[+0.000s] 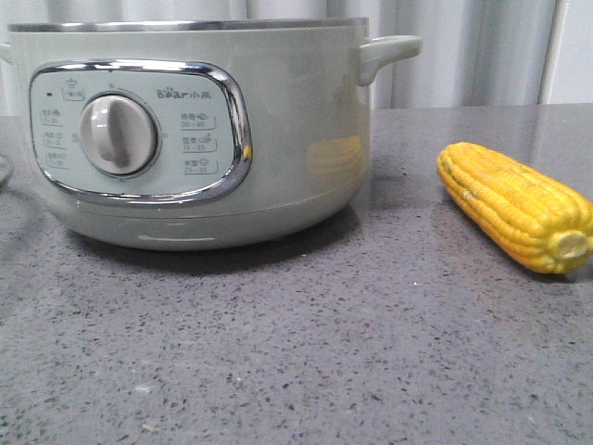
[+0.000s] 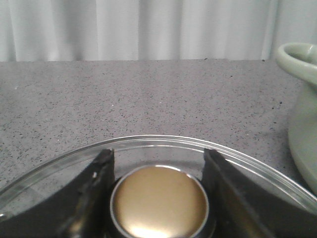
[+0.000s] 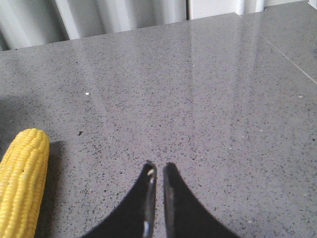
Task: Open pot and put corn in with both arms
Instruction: 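Lift the glass lid off and set it on the table beside the pot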
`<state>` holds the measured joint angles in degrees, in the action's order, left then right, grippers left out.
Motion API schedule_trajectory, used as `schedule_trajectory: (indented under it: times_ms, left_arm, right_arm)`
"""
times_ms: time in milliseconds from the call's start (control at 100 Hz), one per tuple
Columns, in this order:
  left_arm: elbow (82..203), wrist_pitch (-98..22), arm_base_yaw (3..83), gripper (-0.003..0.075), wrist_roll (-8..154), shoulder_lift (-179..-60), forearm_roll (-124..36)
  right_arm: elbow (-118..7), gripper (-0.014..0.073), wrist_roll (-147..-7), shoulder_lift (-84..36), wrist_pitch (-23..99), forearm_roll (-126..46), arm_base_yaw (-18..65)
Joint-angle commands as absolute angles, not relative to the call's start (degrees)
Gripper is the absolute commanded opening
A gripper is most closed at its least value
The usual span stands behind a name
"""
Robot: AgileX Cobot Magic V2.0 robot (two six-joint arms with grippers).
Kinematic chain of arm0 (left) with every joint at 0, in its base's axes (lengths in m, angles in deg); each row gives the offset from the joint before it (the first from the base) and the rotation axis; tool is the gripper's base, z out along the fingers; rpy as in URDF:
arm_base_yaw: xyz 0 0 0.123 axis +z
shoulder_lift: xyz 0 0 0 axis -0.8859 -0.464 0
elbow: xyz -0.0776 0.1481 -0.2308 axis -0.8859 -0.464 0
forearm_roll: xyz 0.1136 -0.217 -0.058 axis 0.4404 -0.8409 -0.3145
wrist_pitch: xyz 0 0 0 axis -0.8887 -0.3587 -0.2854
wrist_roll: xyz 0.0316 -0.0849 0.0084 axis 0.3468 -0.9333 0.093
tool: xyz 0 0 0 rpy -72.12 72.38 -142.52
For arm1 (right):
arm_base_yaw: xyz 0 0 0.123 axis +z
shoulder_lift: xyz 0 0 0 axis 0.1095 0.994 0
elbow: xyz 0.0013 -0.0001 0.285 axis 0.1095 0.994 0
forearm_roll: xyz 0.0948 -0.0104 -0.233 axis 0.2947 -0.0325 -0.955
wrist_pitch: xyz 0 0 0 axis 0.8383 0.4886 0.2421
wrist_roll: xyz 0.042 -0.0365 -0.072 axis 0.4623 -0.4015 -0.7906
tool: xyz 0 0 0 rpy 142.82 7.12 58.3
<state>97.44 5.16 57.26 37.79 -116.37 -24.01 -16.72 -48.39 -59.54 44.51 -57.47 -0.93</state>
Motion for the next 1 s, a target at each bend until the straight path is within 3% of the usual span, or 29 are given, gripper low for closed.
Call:
schedule_trajectory:
  times_ms: [0,550,640,810,990]
  left_arm:
    - [99.5,16.4,56.9,-0.002,37.8,-117.9,-24.1]
    - [99.5,17.2,56.9,-0.001,36.7,-128.3,-23.7]
    - [99.5,17.2,56.9,0.0061,34.5,-128.8,-22.0]
    - [99.5,17.2,56.9,0.0295,31.6,-129.0,-17.5]
    - [99.5,17.3,56.9,0.0383,31.6,-129.0,-17.5]
  right_arm:
    - [-18.1,-0.0046,-48.6,-58.6,40.1,-57.6,-1.2]
    - [-18.1,-0.0046,-48.6,-58.6,40.1,-57.6,-1.2]
    - [-18.1,-0.0046,-48.6,-58.6,40.1,-57.6,-1.2]
    - [-18.1,-0.0046,-48.6,-58.6,40.1,-57.6,-1.2]
    - [-18.1,-0.0046,-48.6,-58.6,41.5,-57.6,-1.2]
